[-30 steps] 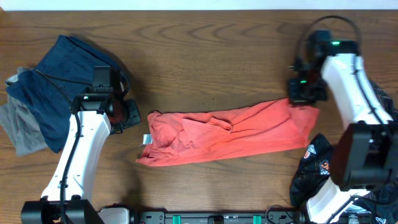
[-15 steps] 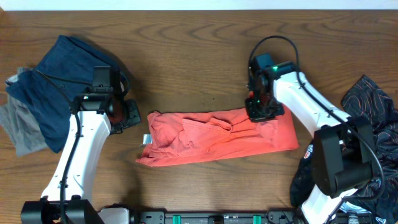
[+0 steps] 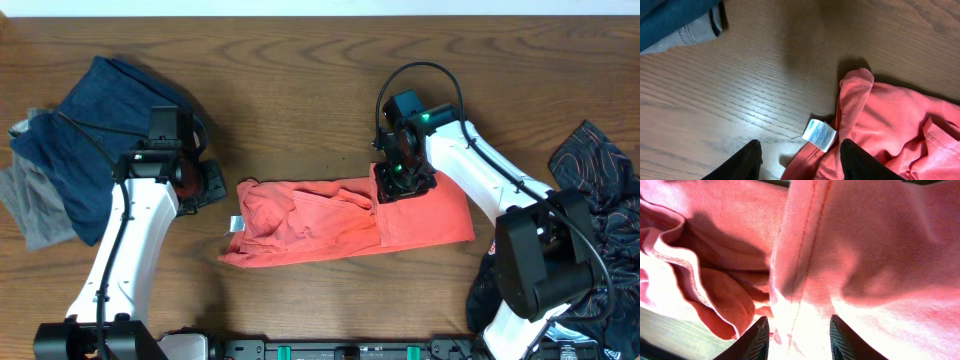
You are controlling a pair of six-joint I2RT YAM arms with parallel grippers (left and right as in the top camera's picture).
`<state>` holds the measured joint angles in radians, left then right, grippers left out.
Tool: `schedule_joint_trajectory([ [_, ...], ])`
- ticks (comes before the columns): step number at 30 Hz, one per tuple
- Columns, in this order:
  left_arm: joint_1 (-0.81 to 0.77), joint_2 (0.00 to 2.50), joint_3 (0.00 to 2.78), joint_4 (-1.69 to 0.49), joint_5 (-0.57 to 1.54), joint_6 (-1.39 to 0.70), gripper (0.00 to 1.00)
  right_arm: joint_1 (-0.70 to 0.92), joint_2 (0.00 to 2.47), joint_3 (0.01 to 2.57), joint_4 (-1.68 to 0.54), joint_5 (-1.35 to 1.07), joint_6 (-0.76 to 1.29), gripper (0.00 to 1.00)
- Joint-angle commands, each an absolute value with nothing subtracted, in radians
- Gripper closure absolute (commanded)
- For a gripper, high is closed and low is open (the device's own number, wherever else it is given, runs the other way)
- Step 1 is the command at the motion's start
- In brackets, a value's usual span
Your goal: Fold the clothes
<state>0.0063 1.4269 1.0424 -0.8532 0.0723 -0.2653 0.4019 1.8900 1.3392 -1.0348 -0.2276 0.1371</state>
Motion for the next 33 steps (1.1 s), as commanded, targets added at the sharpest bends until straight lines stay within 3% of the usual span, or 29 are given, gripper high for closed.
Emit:
schedule_joint_trajectory([
  [1, 0.009, 1.431, 1.049, -0.856, 0.072, -0.267, 0.47, 0.387, 1.883, 1.334, -1.038, -0.128, 0.192, 0.62],
  [15, 0.009, 1.431, 1.049, -0.863, 0.072, -0.267, 0.47, 0.430, 1.883, 1.331, -1.097, -0.090, 0.213, 0.52],
  [20, 0.009, 1.431, 1.048, -0.865, 0.072, -0.267, 0.47, 0.459, 1.884, 1.320, -1.098, -0.015, 0.302, 0.58],
  [26, 0.009, 1.431, 1.040, -0.936, 0.135, -0.266, 0.38, 0.450, 1.860, 1.325, -1.137, 0.213, 0.471, 0.57],
  [33, 0.009, 1.438, 0.910, -0.864, 0.288, -0.192, 0.27, 0.374, 1.748, 1.334, -1.129, 0.239, 0.468, 0.49],
])
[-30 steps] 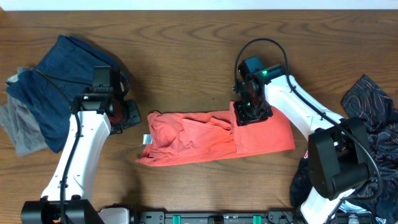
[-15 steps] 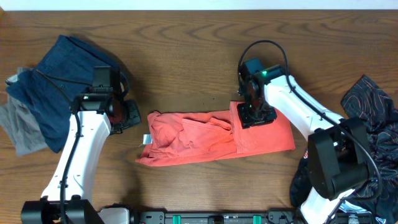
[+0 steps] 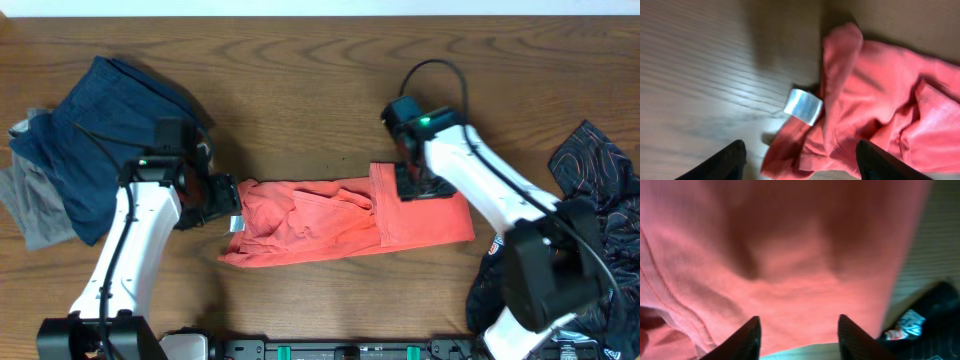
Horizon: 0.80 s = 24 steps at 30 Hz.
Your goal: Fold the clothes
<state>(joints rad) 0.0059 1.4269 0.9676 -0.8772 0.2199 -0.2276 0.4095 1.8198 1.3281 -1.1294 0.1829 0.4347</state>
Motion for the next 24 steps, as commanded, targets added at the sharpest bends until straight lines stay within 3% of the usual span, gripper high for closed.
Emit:
schedule_joint_trajectory([
  [1, 0.009, 1.445, 0.883, -0.842, 0.288, -0.191, 0.26, 0.360, 1.730, 1.334, -1.130, 0.235, 0.454, 0.48],
  [14, -0.023, 1.657, 0.741, -0.609, 0.517, -0.116, 0.27, 0.302, 1.688, 1.334, -1.189, 0.228, 0.447, 0.46],
  [17, -0.060, 1.689, 0.741, -0.592, 0.573, -0.105, 0.43, 0.302, 1.688, 1.334, -1.189, 0.228, 0.447, 0.46],
  [21, -0.086, 1.683, 0.747, -0.591, 0.572, -0.104, 0.89, 0.300, 1.688, 1.333, -1.190, 0.229, 0.447, 0.46],
  [22, -0.083, 1.677, 0.753, -0.598, 0.566, -0.105, 0.94, 0.300, 1.688, 1.334, -1.190, 0.229, 0.445, 0.46],
  [24, -0.065, 1.659, 0.789, -0.641, 0.509, -0.105, 0.94, 0.293, 1.688, 1.334, -1.190, 0.230, 0.431, 0.46],
])
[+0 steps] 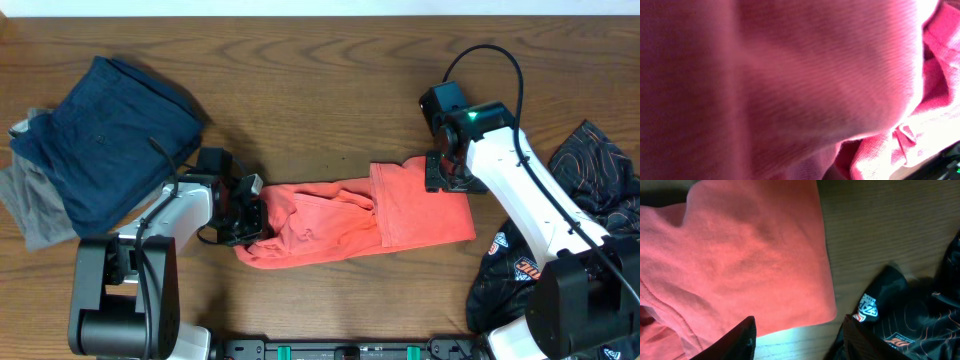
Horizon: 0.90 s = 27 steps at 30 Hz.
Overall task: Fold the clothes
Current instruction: 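Fold the strip's left end rightward over the center with the left gripper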
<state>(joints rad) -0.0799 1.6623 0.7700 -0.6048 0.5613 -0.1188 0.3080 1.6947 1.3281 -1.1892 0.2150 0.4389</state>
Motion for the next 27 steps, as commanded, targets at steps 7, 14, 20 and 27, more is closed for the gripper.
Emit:
schedule_joint_trajectory([
  [7, 0.076, 1.589, 1.111, -0.956, 0.205, -0.109, 0.94, 0.212, 1.688, 1.333, -1.199, 0.239, 0.384, 0.46],
  [14, 0.106, 1.588, 1.299, -1.097, 0.246, -0.154, 0.94, 0.142, 1.688, 1.333, -1.201, 0.228, 0.349, 0.46],
  [20, -0.035, 1.588, 1.299, -1.076, 0.453, -0.194, 0.94, 0.141, 1.688, 1.333, -1.202, 0.228, 0.319, 0.46],
  [27, -0.303, 1.589, 1.292, -0.956, 0.434, -0.288, 0.94, 0.141, 1.688, 1.333, -1.201, 0.208, 0.316, 0.46],
])
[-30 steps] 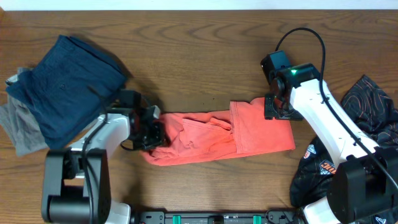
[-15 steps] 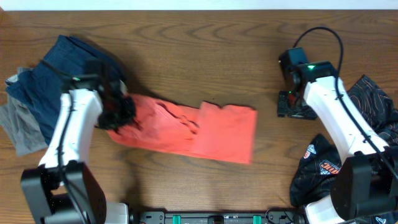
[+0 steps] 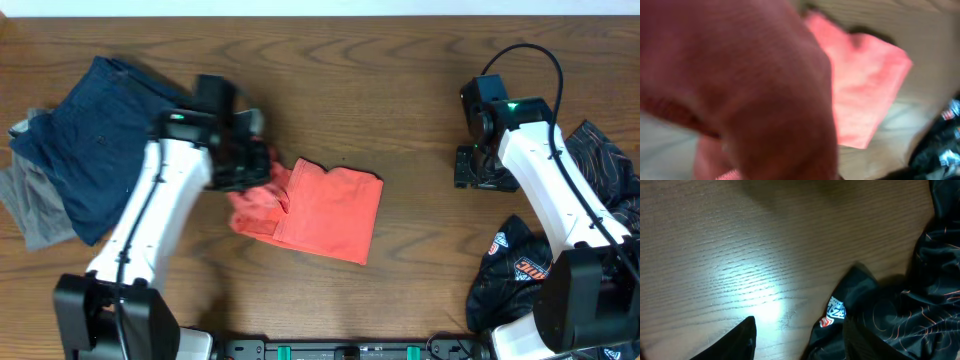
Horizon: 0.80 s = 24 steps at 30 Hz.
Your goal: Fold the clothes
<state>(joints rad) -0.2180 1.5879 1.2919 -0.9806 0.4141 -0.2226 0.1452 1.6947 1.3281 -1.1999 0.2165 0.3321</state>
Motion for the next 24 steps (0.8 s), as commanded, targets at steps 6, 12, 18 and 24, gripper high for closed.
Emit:
schedule_joint_trajectory([
  [6, -0.485, 1.629, 1.291, -0.918, 0.366, -0.377, 0.94, 0.141, 1.688, 1.333, -1.201, 0.202, 0.313, 0.46],
  [12, -0.600, 1.686, 1.291, -0.871, 0.365, -0.381, 0.94, 0.141, 1.688, 1.333, -1.201, 0.202, 0.313, 0.46],
  [18, -0.657, 1.737, 1.291, -0.846, 0.366, -0.380, 0.93, 0.141, 1.688, 1.333, -1.202, 0.201, 0.313, 0.46],
  [24, -0.713, 1.742, 1.291, -0.823, 0.411, -0.380, 0.87, 0.141, 1.688, 1.333, -1.191, 0.187, 0.313, 0.42],
])
